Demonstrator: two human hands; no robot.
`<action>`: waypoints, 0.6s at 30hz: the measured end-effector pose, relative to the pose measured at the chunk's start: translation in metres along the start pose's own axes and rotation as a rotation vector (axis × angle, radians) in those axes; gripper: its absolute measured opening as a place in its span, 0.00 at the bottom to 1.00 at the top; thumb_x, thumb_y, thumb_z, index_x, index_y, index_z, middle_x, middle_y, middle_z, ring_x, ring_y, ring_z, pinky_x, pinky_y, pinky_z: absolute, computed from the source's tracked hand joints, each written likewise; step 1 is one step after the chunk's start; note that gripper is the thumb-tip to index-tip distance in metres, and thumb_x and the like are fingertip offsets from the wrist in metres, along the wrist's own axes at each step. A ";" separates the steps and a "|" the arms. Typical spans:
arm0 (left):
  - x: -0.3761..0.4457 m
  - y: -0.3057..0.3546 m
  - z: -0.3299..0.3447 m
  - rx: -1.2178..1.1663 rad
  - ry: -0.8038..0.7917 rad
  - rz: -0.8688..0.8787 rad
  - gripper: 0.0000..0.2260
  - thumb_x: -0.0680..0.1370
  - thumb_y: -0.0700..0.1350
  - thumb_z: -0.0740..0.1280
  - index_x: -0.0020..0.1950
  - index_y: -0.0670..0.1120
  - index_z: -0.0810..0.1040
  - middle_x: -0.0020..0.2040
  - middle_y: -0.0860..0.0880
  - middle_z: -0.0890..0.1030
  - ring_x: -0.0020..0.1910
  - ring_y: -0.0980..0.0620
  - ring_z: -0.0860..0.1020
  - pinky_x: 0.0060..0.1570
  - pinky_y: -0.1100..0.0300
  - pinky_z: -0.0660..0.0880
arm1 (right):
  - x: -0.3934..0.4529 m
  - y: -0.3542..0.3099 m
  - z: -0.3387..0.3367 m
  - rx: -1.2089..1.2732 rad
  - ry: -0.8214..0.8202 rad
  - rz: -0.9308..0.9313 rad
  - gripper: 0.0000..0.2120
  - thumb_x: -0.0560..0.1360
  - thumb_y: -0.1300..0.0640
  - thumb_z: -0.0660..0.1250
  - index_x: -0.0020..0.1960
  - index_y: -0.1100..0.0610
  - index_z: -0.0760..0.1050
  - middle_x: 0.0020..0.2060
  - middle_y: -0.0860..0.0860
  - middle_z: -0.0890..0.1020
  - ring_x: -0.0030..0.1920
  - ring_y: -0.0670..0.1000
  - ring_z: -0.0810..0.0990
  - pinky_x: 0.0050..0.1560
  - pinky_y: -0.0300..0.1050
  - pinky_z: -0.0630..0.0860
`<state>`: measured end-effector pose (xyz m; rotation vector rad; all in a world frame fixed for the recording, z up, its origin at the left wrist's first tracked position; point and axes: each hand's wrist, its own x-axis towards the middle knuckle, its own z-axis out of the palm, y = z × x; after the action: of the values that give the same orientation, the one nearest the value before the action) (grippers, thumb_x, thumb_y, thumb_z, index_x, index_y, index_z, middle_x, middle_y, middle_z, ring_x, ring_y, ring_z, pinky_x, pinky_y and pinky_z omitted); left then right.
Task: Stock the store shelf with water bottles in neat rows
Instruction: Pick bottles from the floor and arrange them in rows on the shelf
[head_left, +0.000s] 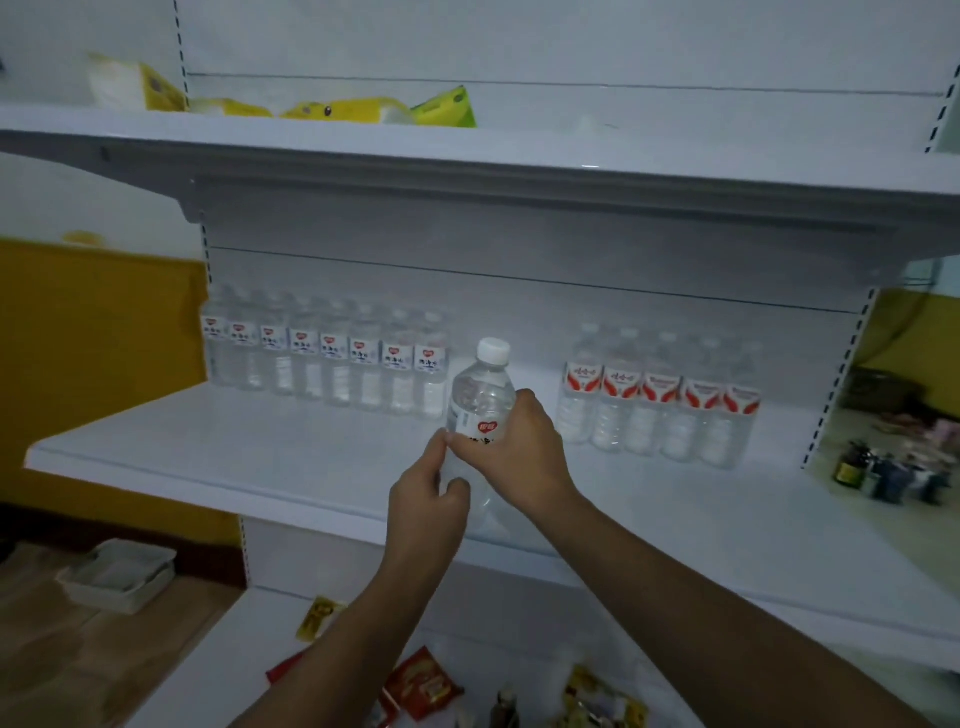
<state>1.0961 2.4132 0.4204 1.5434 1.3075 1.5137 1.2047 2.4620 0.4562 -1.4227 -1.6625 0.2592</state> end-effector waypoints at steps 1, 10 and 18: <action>0.006 -0.004 0.001 0.026 -0.023 -0.008 0.27 0.76 0.34 0.59 0.70 0.59 0.66 0.43 0.42 0.81 0.31 0.59 0.75 0.30 0.69 0.73 | 0.006 0.003 0.003 -0.017 -0.002 0.000 0.31 0.65 0.39 0.76 0.58 0.54 0.68 0.51 0.50 0.77 0.49 0.50 0.80 0.48 0.48 0.80; 0.058 -0.060 0.001 0.368 -0.299 0.014 0.21 0.79 0.52 0.63 0.71 0.51 0.67 0.59 0.61 0.71 0.64 0.55 0.73 0.52 0.79 0.63 | 0.070 0.043 0.047 -0.144 0.023 0.129 0.31 0.66 0.38 0.75 0.58 0.56 0.68 0.49 0.50 0.75 0.48 0.53 0.79 0.43 0.44 0.73; 0.104 -0.111 0.002 0.847 -0.455 0.047 0.31 0.76 0.63 0.59 0.74 0.49 0.63 0.74 0.51 0.64 0.72 0.53 0.62 0.71 0.58 0.59 | 0.158 0.065 0.110 -0.097 0.123 0.230 0.31 0.65 0.42 0.77 0.57 0.57 0.67 0.52 0.53 0.76 0.51 0.57 0.80 0.46 0.49 0.76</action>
<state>1.0579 2.5457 0.3566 2.2584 1.7189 0.5375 1.1800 2.6618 0.4282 -1.6720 -1.4291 0.2172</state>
